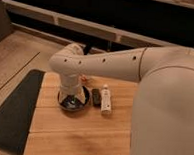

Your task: Place the pepper in the ceramic cup

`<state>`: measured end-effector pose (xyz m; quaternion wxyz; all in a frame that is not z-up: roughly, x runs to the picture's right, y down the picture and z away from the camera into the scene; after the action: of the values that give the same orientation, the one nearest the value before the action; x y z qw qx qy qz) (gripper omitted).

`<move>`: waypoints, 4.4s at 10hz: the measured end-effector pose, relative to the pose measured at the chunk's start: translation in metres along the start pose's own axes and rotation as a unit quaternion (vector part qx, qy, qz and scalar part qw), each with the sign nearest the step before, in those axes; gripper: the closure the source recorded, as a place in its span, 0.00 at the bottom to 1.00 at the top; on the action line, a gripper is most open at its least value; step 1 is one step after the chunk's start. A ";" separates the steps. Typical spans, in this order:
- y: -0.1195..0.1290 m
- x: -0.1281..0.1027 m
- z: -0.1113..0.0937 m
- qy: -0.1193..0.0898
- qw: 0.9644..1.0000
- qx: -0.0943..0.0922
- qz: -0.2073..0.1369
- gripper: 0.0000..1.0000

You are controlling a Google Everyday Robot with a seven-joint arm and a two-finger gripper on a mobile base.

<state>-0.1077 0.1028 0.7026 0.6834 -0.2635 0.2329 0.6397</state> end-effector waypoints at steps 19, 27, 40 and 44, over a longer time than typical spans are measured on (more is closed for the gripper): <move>0.000 0.000 0.001 0.001 1.000 0.000 0.000 0.35; 0.015 -0.060 -0.052 -0.143 0.980 0.005 -0.139 0.35; -0.058 -0.151 -0.050 -0.206 0.929 0.030 -0.307 0.35; -0.051 -0.228 -0.010 -0.214 0.901 -0.032 -0.377 0.35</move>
<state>-0.0732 -0.0776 0.8474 0.8981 -0.2097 -0.0561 0.3824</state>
